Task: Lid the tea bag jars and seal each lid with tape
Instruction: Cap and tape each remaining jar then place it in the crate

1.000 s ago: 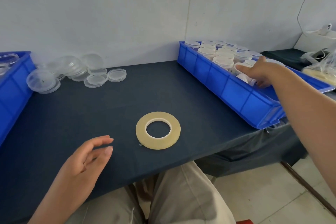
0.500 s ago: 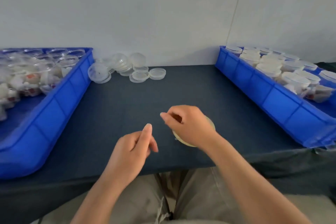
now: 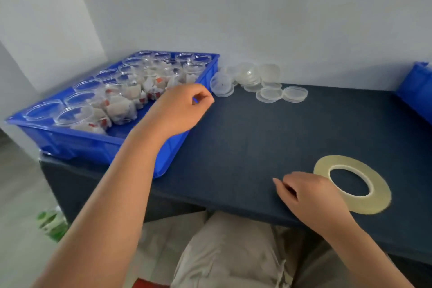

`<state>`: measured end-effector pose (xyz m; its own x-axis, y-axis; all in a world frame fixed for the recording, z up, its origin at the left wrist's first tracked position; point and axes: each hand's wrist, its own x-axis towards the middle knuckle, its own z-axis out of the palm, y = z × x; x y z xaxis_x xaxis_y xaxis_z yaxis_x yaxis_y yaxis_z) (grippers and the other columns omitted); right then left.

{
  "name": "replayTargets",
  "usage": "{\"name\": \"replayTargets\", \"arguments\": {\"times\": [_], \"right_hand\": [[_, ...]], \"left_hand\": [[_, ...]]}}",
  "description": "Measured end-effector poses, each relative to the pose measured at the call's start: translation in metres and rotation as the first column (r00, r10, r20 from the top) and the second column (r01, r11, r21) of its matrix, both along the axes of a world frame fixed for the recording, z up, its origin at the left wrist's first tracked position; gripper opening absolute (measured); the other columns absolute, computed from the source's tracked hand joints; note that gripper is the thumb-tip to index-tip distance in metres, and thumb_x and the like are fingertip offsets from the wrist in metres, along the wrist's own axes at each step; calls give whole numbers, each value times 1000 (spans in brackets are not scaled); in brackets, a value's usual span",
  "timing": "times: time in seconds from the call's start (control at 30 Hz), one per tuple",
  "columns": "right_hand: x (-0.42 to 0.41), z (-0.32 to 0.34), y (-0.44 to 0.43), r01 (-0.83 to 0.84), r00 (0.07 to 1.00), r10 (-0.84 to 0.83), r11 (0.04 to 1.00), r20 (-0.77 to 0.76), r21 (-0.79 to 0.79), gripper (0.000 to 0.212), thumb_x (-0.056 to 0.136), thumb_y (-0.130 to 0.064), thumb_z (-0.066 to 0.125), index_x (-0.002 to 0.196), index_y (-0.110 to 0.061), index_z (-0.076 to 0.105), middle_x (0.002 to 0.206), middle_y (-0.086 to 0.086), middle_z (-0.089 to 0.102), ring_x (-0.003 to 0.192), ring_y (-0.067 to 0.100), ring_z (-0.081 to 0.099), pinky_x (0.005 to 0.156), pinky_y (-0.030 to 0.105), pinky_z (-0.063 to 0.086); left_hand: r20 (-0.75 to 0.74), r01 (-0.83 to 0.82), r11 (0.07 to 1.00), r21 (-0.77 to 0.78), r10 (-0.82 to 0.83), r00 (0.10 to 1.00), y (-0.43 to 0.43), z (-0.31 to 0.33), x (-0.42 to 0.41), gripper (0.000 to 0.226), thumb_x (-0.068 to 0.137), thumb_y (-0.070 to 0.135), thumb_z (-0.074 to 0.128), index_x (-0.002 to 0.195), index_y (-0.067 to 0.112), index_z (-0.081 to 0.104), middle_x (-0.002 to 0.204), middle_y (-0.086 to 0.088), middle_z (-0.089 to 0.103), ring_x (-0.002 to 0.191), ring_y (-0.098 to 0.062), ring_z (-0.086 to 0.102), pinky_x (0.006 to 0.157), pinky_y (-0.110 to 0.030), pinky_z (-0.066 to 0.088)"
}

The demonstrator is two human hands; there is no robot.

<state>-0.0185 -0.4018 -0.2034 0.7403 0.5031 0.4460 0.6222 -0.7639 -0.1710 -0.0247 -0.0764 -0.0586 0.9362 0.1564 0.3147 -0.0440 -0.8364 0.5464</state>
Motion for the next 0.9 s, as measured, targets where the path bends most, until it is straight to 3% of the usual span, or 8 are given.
{"name": "replayTargets", "arguments": {"times": [0.1, 0.2, 0.37, 0.43, 0.5, 0.6, 0.7, 0.9], "right_hand": [[0, -1, 2, 19, 999, -21, 998, -39, -53, 50, 104, -44, 57, 62, -19, 50, 57, -4, 47, 50, 14, 48, 52, 41, 46], [0, -1, 0, 1, 1000, -1, 1000, 1, -27, 50, 101, -40, 64, 59, -18, 48, 55, -4, 44, 47, 14, 45, 46, 41, 43], [-1, -1, -1, 2, 1000, -1, 1000, 20, -12, 48, 99, -40, 63, 59, -20, 47, 55, -5, 42, 46, 13, 44, 44, 39, 43], [-1, 0, 0, -12, 999, 10, 1000, 48, 23, 48, 98, -37, 64, 58, -19, 44, 55, -5, 41, 45, 13, 41, 41, 39, 41], [1, -1, 1, -23, 997, 20, 999, 68, 40, 51, 101, -30, 66, 58, -18, 43, 55, -6, 40, 45, 14, 41, 40, 39, 40], [4, -1, 2, -25, 998, 22, 998, 59, 55, 51, 100, -29, 68, 57, -17, 42, 54, -6, 39, 44, 16, 40, 40, 39, 40], [4, -1, 2, -26, 999, 24, 998, 34, 49, 48, 97, -36, 64, 57, -18, 43, 54, -6, 40, 44, 16, 41, 41, 42, 42], [3, -1, 0, 0, 1000, 1, 1000, -30, 22, 49, 100, -43, 61, 59, -21, 45, 55, -6, 41, 46, 13, 43, 43, 38, 42]], "left_hand": [[-136, -118, 977, 177, 143, 980, 56, 17, 57, 19, 103, 24, 57, 113, 28, 72, 110, 7, 71, 93, -17, 68, 76, -28, 45], [-318, -154, 954, 256, 233, 919, 90, 18, 105, 26, 99, 17, 63, 123, 29, 63, 107, 0, 64, 72, -17, 64, 52, -25, 46], [-359, -139, 898, 417, 303, 883, 123, -2, 164, 78, 91, 7, 69, 159, 26, 37, 126, -14, 64, 73, -24, 56, 55, -34, 43], [-299, -195, 857, 476, 367, 881, 129, -10, 181, 86, 94, 17, 72, 165, 30, 26, 131, -16, 65, 103, -35, 63, 74, -44, 54], [-211, -254, 791, 557, 430, 878, 134, -14, 195, 90, 97, 35, 73, 167, 37, 17, 148, -18, 59, 138, -44, 48, 104, -57, 46], [-286, -158, 854, 495, 332, 899, 130, -18, 208, 98, 98, 22, 70, 168, 46, 5, 145, -20, 62, 107, -36, 65, 85, -45, 53], [-321, -77, 859, 506, 270, 908, 127, -18, 205, 94, 98, 12, 67, 166, 50, 14, 118, -15, 70, 85, -28, 66, 69, -38, 52], [-442, 22, 894, 448, 200, 875, 133, -6, 179, 64, 99, 17, 69, 150, 41, 39, 122, -10, 67, 92, -28, 70, 70, -44, 61]]}}
